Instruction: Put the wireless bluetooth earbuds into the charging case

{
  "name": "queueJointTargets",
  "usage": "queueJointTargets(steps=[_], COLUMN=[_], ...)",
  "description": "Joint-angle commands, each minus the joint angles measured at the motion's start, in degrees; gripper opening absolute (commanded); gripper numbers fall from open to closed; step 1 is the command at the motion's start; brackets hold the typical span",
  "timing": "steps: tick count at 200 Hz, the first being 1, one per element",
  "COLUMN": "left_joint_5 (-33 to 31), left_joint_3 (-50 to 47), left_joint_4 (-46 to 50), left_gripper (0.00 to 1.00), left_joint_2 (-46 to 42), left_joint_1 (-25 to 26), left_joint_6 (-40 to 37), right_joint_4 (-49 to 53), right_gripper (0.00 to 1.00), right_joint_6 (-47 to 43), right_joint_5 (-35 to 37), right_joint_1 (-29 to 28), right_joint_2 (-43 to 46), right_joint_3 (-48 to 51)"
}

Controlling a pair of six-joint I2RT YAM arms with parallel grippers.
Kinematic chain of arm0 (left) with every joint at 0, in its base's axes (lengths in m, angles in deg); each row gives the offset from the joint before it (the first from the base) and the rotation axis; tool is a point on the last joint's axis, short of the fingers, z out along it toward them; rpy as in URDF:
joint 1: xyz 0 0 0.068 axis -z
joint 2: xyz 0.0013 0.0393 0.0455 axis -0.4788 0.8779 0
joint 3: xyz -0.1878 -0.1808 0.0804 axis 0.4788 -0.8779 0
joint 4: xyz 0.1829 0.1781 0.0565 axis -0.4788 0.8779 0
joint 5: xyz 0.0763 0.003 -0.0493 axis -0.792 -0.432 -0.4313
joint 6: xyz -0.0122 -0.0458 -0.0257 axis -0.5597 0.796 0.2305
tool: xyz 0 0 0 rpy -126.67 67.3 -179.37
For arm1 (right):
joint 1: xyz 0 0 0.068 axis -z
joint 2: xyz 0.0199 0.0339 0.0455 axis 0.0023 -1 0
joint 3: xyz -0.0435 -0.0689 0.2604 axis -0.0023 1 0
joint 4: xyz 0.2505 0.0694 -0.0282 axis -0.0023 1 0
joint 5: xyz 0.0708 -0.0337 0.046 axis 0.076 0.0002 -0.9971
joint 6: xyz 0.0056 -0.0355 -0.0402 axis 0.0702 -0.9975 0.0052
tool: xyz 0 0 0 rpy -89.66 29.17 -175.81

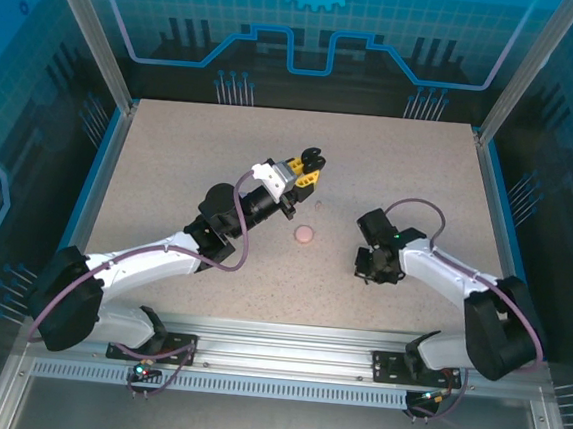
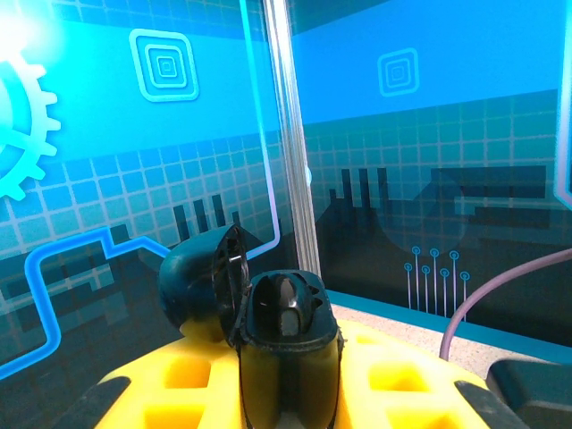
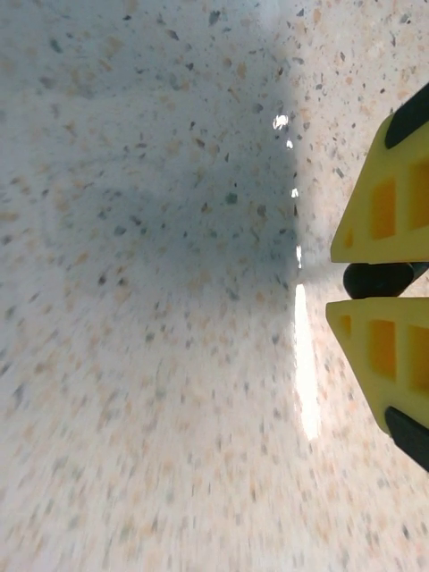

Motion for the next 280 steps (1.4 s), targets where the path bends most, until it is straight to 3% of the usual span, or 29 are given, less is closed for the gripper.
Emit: queueJointTargets(steps=[1, 74, 138, 179, 225, 280], left_joint_5=[1.06, 2.64, 4.14, 4.73, 5.12, 5.04], left_joint_3=[0.05, 0.42, 1.76, 2.97, 4.33, 4.97], left_joint_4=[-1.89, -1.09, -0.36, -0.36, -0.32, -0.11], left_gripper=[0.0, 0.0, 0.0, 0.0, 0.0, 0.0], left_joint_2=[-1.91, -3.5, -2.46, -1.17, 0.26, 0.72], left_joint_1=[0.28, 0.29, 0.28, 0.28, 0.41, 0.53], left_joint_6=[0.48, -0.05, -0.37, 0.52, 1.88, 1.75], right_joint_4=[-1.11, -4.87, -17.7, -29.5, -42.29, -44.68], right_gripper=[0.12, 0.12, 0.12, 0.12, 0.11, 0.11], right_joint_6=[0.71, -3.11, -4.4, -1.48, 1.33, 1.75], right_joint_5=[-2.8, -11.62, -16.55, -21.78, -25.12, -25.99], right_joint_1=[-0.26, 3.58, 5.47, 5.48, 4.69, 2.17], right_joint_2=[4.45, 10.12, 9.53, 10.08, 12.13, 13.95], right_joint_3=[-3.56, -23.82, -38.67, -37.37, -29.57, -25.63])
